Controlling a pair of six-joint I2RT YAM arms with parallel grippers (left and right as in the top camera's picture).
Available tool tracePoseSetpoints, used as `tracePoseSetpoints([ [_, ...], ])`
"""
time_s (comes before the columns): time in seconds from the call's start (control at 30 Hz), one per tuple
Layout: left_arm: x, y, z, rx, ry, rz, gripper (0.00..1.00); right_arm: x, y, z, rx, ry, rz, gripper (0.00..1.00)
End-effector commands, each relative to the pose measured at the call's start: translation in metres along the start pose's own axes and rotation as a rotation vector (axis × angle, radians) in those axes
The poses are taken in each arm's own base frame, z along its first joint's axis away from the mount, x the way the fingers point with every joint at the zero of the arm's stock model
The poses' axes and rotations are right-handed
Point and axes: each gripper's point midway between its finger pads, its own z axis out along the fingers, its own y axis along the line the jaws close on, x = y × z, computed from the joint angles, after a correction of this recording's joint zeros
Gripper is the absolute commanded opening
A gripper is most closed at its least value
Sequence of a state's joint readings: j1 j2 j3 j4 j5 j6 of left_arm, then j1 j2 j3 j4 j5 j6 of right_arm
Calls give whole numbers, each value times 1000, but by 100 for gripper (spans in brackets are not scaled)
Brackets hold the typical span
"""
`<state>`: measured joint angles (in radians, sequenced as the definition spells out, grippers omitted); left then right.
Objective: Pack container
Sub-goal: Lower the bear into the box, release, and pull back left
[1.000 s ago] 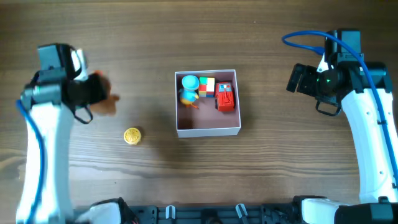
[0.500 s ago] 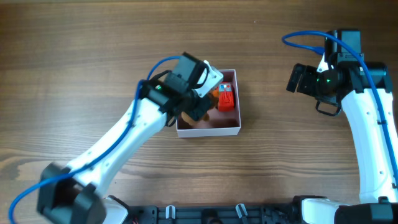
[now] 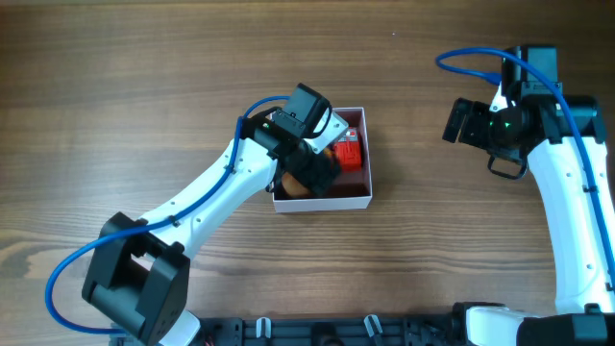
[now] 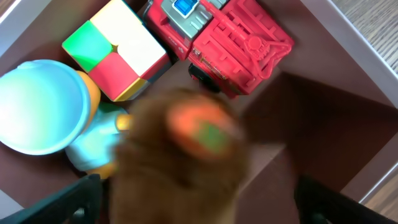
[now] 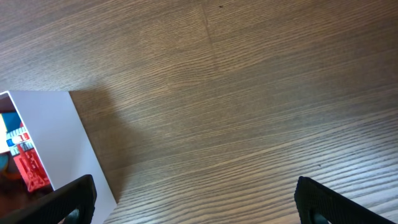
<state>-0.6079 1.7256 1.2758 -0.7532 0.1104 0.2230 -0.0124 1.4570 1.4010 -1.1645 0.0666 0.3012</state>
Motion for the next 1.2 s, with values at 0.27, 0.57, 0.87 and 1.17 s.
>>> tracePoseSetpoints([
  [0.27, -43, 10, -73, -97, -244, -121, 91, 3, 2, 4, -11, 17, -14, 100],
  [0.57, -30, 34, 4, -174, -108, -311, 26, 4, 2, 4, -10, 19, -15, 100],
  [0.87, 3, 33, 50, -172, 56, -344, 42, 4, 2, 4, -10, 21, -14, 100],
  [1.17, -25, 35, 20, -175, -48, -333, 100, 4, 2, 4, -10, 21, -14, 100],
])
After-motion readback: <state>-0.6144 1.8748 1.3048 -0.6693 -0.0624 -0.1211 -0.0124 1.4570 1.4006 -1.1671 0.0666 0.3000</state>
